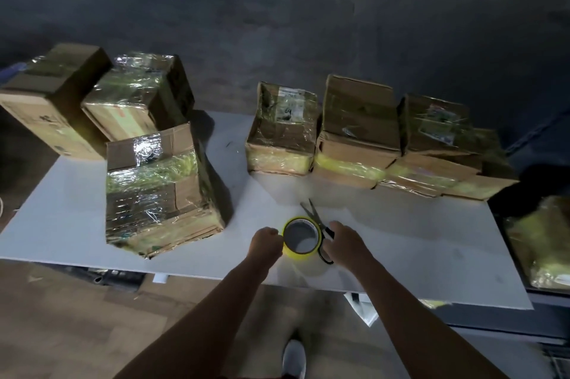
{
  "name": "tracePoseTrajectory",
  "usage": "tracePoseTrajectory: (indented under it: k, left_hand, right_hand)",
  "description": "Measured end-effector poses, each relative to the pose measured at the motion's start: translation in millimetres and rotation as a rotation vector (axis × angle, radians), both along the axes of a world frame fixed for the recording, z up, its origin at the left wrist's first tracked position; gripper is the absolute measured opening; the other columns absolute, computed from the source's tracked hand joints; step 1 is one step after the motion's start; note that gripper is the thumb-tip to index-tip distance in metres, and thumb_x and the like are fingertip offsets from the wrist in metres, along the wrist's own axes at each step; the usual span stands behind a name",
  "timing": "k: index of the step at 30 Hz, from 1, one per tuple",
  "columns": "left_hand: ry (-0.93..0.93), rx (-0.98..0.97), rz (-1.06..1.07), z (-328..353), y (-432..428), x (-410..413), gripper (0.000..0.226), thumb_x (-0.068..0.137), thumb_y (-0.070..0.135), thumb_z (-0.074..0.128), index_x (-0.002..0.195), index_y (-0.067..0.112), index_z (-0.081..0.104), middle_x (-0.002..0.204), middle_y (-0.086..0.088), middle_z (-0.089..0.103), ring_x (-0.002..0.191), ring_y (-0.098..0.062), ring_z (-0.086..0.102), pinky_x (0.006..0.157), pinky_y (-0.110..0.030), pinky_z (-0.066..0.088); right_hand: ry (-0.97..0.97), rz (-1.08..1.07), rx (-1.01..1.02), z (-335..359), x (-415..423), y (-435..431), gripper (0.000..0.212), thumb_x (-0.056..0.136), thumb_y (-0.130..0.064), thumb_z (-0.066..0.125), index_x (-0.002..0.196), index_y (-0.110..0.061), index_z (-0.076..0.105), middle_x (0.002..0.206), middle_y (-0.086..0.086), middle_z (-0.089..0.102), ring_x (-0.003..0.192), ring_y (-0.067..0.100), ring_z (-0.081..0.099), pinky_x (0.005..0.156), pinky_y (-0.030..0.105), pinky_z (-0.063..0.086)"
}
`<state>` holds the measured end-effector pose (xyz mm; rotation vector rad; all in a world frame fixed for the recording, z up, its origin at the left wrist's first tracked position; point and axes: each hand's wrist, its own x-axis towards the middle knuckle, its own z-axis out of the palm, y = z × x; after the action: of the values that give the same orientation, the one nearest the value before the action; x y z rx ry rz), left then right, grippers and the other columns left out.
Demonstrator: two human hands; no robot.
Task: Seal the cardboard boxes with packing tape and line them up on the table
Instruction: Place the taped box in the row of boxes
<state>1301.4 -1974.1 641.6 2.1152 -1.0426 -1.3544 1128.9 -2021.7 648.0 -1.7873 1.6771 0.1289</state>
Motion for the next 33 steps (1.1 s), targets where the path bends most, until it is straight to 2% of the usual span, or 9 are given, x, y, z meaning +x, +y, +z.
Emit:
tracePoseTrajectory:
  k: [4, 11, 15, 18, 20, 24, 27, 30, 33]
  left_hand:
    - [-0.181, -0.198, 0.045, 22, 12, 4, 0.027, 0.084, 0.004, 0.049, 0.103, 0.008, 0.068, 0.104, -0.007, 0.069, 0.097, -0.023, 0.062, 0.081, -0.027, 0.048]
    - [-0.590, -0.800, -0.115, 67, 36, 82, 0.017, 0.077, -0.003, 0.059, 0.083, 0.011, 0.066, 0.081, -0.005, 0.064, 0.071, -0.021, 0.060, 0.057, -0.027, 0.046]
    - [-0.821, -0.807, -0.285, 74, 48, 155, 0.020, 0.079, 0.016, 0.045, 0.082, 0.014, 0.065, 0.080, -0.004, 0.063, 0.079, -0.029, 0.058, 0.063, -0.038, 0.050]
    - [-0.871, -0.754, -0.333, 61, 60, 199, 0.010, 0.077, 0.020, 0.069, 0.086, 0.016, 0.068, 0.087, -0.003, 0.063, 0.090, -0.028, 0.057, 0.069, -0.042, 0.054]
    - [-0.863, -0.735, -0.415, 48, 65, 222, 0.027, 0.066, 0.022, 0.084, 0.089, 0.019, 0.069, 0.091, -0.001, 0.063, 0.094, -0.026, 0.053, 0.067, -0.041, 0.055]
    - [-0.893, -0.800, -0.608, 28, 65, 249, 0.032, 0.075, 0.027, 0.073, 0.106, 0.025, 0.064, 0.099, 0.001, 0.062, 0.090, -0.026, 0.058, 0.066, -0.038, 0.052]
    - [-0.920, -0.825, -0.605, 27, 59, 248, 0.026, 0.080, 0.027, 0.064, 0.105, 0.024, 0.059, 0.094, -0.001, 0.059, 0.083, -0.026, 0.057, 0.061, -0.039, 0.049]
    - [-0.900, -0.748, -0.639, 26, 54, 240, 0.063, 0.059, 0.018, 0.085, 0.112, 0.024, 0.050, 0.092, -0.001, 0.055, 0.079, -0.024, 0.055, 0.059, -0.037, 0.049]
    - [-0.761, -0.734, -0.629, 30, 56, 235, 0.069, 0.054, 0.019, 0.087, 0.113, 0.024, 0.052, 0.091, -0.001, 0.055, 0.078, -0.023, 0.056, 0.057, -0.034, 0.049]
  right_hand:
    - [-0.077, 0.045, -0.056, 11, 22, -11, 0.033, 0.091, -0.014, 0.046, 0.121, -0.001, 0.052, 0.119, 0.022, 0.056, 0.104, 0.030, 0.052, 0.075, 0.028, 0.035]
    - [-0.191, 0.178, -0.138, 43, 110, -13, 0.038, 0.094, -0.023, 0.045, 0.130, -0.012, 0.054, 0.134, 0.010, 0.055, 0.122, 0.026, 0.049, 0.100, 0.030, 0.038]
    - [-0.305, 0.222, -0.212, 67, 167, -6, 0.026, 0.095, -0.019, 0.050, 0.111, -0.003, 0.064, 0.115, 0.016, 0.064, 0.108, 0.031, 0.058, 0.082, 0.029, 0.041]
    - [-0.343, 0.164, -0.184, 77, 203, 1, 0.027, 0.096, -0.027, 0.050, 0.108, -0.007, 0.065, 0.107, 0.011, 0.067, 0.099, 0.027, 0.061, 0.079, 0.031, 0.045]
    - [-0.319, 0.142, -0.166, 78, 222, 4, 0.029, 0.097, -0.033, 0.048, 0.103, -0.009, 0.064, 0.099, 0.009, 0.067, 0.093, 0.026, 0.062, 0.076, 0.033, 0.046]
    - [-0.223, 0.093, -0.129, 73, 246, 11, 0.038, 0.096, -0.045, 0.044, 0.097, -0.010, 0.059, 0.089, 0.005, 0.063, 0.084, 0.024, 0.059, 0.073, 0.035, 0.046]
    - [-0.128, 0.058, -0.133, 59, 258, 18, 0.044, 0.092, -0.046, 0.051, 0.115, -0.008, 0.056, 0.105, 0.008, 0.062, 0.097, 0.027, 0.060, 0.074, 0.032, 0.043]
    - [-0.131, -0.046, -0.175, 46, 268, 27, 0.057, 0.086, -0.045, 0.064, 0.128, -0.009, 0.050, 0.121, 0.009, 0.060, 0.110, 0.027, 0.058, 0.087, 0.034, 0.047]
    - [-0.177, -0.086, -0.178, 50, 269, 25, 0.049, 0.084, -0.034, 0.069, 0.122, -0.008, 0.053, 0.117, 0.009, 0.062, 0.107, 0.025, 0.058, 0.083, 0.028, 0.043]
